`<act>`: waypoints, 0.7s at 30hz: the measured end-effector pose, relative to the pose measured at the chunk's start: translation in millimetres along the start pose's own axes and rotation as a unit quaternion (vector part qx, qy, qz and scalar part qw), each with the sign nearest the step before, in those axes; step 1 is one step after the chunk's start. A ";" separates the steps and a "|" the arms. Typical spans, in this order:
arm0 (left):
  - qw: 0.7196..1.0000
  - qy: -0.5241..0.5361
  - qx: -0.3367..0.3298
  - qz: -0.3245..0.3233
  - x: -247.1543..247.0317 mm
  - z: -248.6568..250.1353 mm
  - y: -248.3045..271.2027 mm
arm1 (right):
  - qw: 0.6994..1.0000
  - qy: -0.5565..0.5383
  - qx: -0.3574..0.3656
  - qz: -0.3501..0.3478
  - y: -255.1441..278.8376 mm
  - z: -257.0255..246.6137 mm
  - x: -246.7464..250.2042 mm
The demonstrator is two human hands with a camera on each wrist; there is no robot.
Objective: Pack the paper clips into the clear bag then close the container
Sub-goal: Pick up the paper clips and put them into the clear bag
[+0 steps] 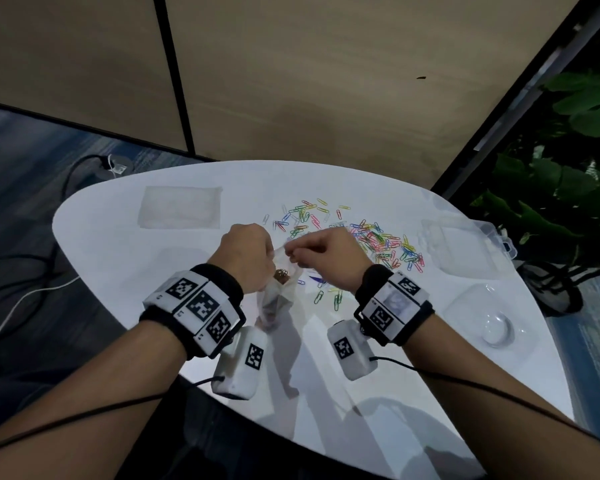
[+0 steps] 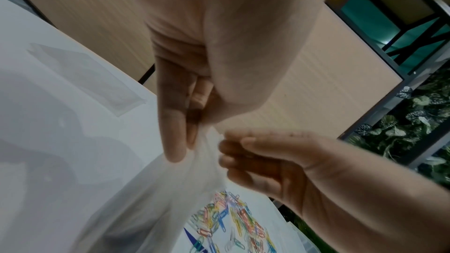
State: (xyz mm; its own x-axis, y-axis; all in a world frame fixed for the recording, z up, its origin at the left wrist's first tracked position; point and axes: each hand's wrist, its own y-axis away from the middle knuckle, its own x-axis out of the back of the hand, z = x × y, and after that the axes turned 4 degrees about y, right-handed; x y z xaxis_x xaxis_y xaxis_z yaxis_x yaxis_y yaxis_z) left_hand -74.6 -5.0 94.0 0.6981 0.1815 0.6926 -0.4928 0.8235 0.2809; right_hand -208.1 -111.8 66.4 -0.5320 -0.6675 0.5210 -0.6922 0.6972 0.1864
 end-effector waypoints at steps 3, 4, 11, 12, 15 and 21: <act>1.000 0.009 0.015 0.011 13.9 -9.5 0.1 | 0.994 0.029 -0.090 0.051 -2.6 35.4 17.9; 1.000 0.011 0.021 0.015 18.3 -12.5 -0.3 | 0.984 0.099 -0.146 0.032 -1.0 53.4 22.7; 0.999 -0.010 0.036 0.035 34.1 -35.6 5.0 | 0.940 0.255 -0.224 0.032 2.8 107.8 -12.7; 0.999 -0.015 0.035 0.034 34.9 -37.1 5.6 | 0.943 0.260 -0.202 0.053 -6.0 105.7 -17.8; 0.999 -0.019 0.035 0.028 36.4 -41.1 6.1 | 0.945 0.280 -0.156 0.064 -32.2 99.3 -31.0; 0.999 -0.014 0.028 0.013 32.3 -40.7 0.5 | 0.896 0.441 -0.048 -0.001 -65.3 86.3 -41.8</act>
State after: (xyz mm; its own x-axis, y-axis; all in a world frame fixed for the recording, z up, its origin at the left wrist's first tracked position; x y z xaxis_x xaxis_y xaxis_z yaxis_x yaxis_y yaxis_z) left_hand -31.1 23.2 89.5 0.6698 0.1871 0.7186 -0.5396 0.7875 0.2979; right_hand -182.7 -152.1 -39.5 0.0900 -0.2322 0.9685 -0.6250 0.7440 0.2365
